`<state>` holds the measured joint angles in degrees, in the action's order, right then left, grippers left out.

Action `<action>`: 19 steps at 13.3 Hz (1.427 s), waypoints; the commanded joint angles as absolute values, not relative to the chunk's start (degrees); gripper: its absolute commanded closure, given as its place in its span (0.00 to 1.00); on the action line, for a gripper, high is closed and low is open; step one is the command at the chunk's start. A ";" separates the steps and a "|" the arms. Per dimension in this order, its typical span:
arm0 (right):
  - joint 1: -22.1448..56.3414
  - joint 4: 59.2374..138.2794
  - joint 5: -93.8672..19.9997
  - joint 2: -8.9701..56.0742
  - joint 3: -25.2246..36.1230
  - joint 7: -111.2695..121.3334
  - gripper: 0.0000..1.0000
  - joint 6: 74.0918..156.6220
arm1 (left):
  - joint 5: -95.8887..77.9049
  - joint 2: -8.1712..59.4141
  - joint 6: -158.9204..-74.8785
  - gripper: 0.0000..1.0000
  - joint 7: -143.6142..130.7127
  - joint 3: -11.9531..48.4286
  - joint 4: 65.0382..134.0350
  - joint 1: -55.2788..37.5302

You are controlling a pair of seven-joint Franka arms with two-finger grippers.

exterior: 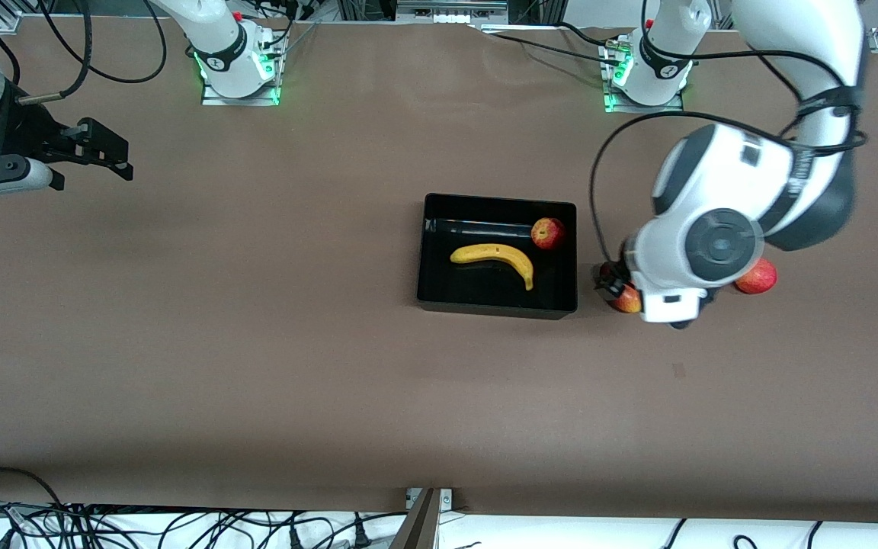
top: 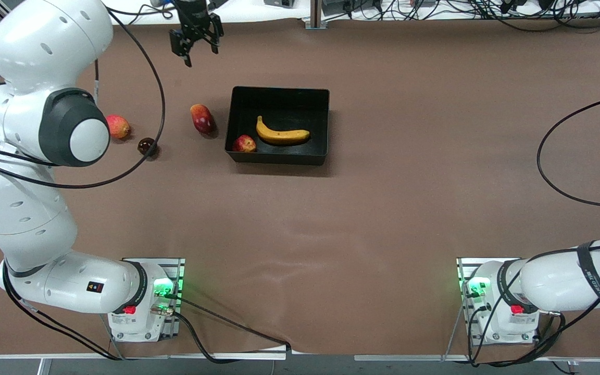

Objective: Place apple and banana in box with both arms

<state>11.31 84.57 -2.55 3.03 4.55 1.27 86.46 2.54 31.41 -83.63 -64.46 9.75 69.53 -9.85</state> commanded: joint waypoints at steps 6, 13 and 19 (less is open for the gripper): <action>11.25 83.76 -3.43 3.08 4.48 1.41 0.00 86.22 | 3.26 26.38 -82.09 0.00 -19.05 10.20 67.24 1.75; 11.25 83.76 -3.51 3.08 4.48 1.41 0.00 86.22 | -0.09 10.48 -93.84 0.00 1.23 -1.57 87.15 -3.15; 11.25 83.76 -3.43 3.08 4.57 1.41 0.00 86.22 | 0.00 3.87 -95.98 0.00 -6.33 -4.66 93.34 -3.43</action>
<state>11.32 84.56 -2.55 3.03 4.54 1.27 86.47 0.84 7.31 -94.86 -5.39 -4.04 89.98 -3.22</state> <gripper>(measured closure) 0.000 0.000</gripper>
